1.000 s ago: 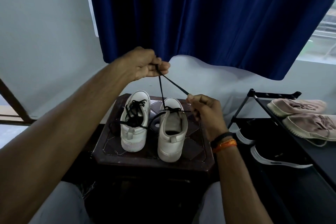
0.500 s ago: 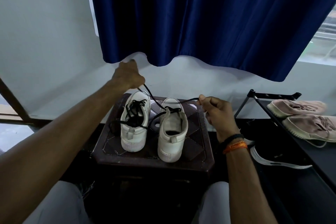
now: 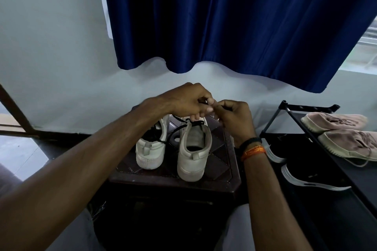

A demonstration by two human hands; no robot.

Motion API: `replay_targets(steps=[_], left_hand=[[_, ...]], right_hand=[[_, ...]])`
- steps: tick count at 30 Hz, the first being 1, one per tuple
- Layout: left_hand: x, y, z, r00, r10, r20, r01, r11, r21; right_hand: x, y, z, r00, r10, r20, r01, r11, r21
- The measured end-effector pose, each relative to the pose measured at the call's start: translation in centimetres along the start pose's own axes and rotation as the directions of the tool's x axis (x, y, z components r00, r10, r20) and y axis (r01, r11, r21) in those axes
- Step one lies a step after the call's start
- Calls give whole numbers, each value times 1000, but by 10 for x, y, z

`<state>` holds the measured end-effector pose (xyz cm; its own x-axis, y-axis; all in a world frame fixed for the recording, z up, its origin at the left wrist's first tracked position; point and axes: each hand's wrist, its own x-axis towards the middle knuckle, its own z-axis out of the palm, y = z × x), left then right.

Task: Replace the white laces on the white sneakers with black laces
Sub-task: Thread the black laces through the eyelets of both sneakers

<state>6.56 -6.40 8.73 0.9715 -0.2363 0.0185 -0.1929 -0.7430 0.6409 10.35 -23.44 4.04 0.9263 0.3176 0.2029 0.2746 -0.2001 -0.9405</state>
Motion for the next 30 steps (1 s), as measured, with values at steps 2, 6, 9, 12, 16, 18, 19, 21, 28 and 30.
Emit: replay_targets(steps=[2, 6, 9, 12, 16, 18, 19, 21, 28, 30], left_hand=[[-1, -2, 0, 1000, -2, -25, 2, 1000, 6], [-1, -8, -1, 994, -30, -100, 37, 997, 71], [-1, -13, -1, 987, -26, -161, 45, 992, 117], [2, -19, 4, 976, -43, -213, 73, 988, 134], [6, -30, 10, 967, -54, -250, 84, 990, 113], [6, -32, 16, 969, 4, -246, 45, 981, 191], [6, -32, 19, 967, 48, -248, 17, 967, 256], [7, -34, 23, 962, 131, -239, -42, 938, 345], [7, -33, 29, 995, -13, -95, 28, 987, 159], [8, -36, 33, 996, -54, -67, 63, 986, 153]], right_hand=[[-3, 5, -1, 999, 39, 6, -39, 998, 53], [-8, 10, -2, 998, 61, 7, -61, 981, 186], [-13, 15, 1, 996, 72, -60, -58, 976, 210], [-16, 21, 4, 991, 107, -78, -88, 972, 216], [-18, 27, 8, 965, 165, 203, -162, 986, -32], [-17, 31, 13, 980, 145, 138, -95, 944, -316], [-17, 33, 16, 990, 122, 77, -81, 914, -398], [-16, 38, 19, 998, 68, 5, -57, 879, -474], [-16, 53, 19, 991, 61, -115, -103, 910, -403], [-16, 55, 19, 987, 88, -134, -132, 922, -364]])
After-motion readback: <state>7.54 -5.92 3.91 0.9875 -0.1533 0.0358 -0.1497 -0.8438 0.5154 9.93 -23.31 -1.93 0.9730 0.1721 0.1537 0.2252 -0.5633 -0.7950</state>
